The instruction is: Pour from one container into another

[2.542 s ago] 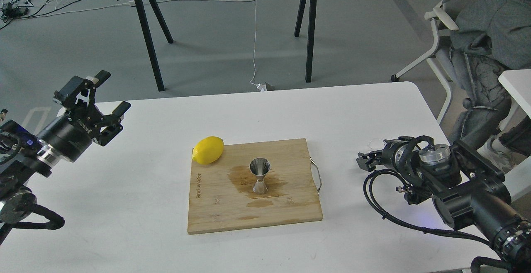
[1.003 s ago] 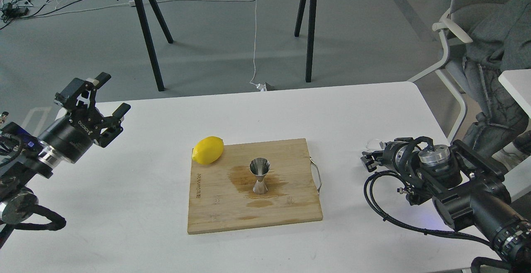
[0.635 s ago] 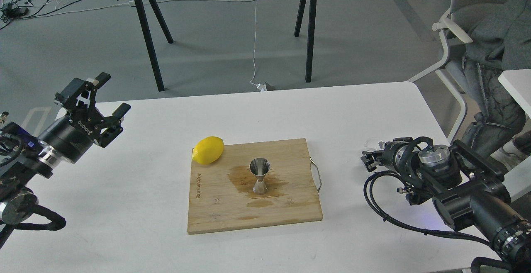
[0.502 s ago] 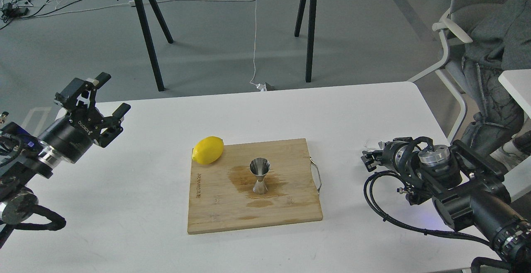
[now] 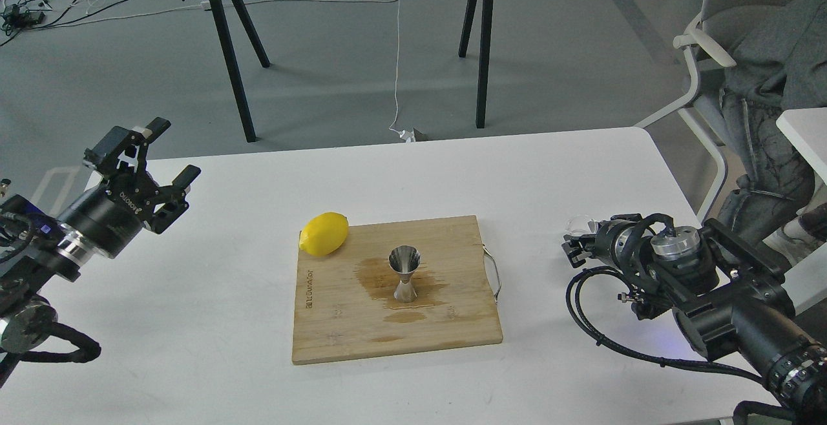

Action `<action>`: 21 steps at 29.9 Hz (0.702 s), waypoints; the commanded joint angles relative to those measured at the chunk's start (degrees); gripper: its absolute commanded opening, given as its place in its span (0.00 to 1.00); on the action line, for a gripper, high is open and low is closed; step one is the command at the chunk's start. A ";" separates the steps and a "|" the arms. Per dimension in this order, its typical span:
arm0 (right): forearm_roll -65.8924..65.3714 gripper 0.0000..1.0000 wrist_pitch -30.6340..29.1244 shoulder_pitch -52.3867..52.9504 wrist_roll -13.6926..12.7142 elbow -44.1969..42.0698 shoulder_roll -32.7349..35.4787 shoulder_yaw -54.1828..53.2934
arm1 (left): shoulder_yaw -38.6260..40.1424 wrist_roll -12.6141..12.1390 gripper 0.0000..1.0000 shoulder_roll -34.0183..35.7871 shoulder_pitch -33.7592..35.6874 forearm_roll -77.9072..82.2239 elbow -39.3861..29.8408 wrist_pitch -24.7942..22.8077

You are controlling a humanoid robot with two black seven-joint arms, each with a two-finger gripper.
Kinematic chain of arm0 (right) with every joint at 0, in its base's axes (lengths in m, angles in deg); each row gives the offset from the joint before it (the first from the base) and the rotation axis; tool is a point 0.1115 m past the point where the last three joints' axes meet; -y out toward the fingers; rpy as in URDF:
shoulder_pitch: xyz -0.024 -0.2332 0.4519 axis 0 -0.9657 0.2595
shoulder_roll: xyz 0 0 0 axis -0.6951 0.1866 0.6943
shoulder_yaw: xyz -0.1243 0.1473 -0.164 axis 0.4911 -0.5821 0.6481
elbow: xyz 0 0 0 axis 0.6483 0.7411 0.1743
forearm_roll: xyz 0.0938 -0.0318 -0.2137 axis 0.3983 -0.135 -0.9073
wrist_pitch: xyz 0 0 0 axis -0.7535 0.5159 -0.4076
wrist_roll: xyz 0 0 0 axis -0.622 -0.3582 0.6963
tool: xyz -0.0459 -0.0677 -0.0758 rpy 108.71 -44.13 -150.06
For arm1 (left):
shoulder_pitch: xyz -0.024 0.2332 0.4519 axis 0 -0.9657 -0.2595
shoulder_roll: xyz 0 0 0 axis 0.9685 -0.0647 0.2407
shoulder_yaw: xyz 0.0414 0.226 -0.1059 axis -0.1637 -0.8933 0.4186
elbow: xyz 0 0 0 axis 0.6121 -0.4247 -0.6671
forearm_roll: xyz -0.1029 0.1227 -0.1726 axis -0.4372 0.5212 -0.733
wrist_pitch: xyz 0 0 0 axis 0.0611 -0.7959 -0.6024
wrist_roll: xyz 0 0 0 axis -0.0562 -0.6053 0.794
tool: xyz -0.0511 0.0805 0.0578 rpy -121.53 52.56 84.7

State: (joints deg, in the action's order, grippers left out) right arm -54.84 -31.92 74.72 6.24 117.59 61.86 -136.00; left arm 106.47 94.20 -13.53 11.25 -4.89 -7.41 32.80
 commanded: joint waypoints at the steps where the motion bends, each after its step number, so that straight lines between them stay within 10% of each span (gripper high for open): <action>1: -0.26 0.51 -0.03 -0.01 -0.11 0.00 0.00 -0.01 | 0.02 0.00 0.98 0.00 -0.01 0.00 0.09 0.00; 21: -0.35 0.43 -0.91 -0.36 -0.19 0.62 -0.09 0.08 | 0.02 0.00 0.98 0.00 -0.10 0.00 0.09 0.00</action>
State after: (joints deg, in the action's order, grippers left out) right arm -55.19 -32.82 74.35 6.11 117.86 61.76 -135.91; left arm 106.48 94.20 -13.53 11.15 -4.89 -7.32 32.80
